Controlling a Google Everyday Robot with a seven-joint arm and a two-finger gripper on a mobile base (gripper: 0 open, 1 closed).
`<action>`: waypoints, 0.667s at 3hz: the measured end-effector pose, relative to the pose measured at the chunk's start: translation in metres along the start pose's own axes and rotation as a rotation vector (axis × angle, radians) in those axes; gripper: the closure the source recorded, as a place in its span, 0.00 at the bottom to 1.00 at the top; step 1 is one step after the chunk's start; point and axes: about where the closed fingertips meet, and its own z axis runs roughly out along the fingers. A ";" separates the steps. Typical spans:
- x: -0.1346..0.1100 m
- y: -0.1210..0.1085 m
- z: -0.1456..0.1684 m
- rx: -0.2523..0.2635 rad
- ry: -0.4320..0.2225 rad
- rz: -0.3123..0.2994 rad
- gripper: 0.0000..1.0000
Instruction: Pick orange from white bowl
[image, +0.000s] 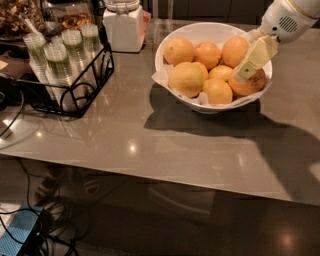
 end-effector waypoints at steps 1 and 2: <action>0.013 -0.011 0.001 0.011 -0.002 0.057 0.16; 0.020 -0.015 0.007 0.002 0.007 0.087 0.15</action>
Offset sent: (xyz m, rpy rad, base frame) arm 0.0027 -0.0318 -0.0173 0.0206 0.0671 -0.1100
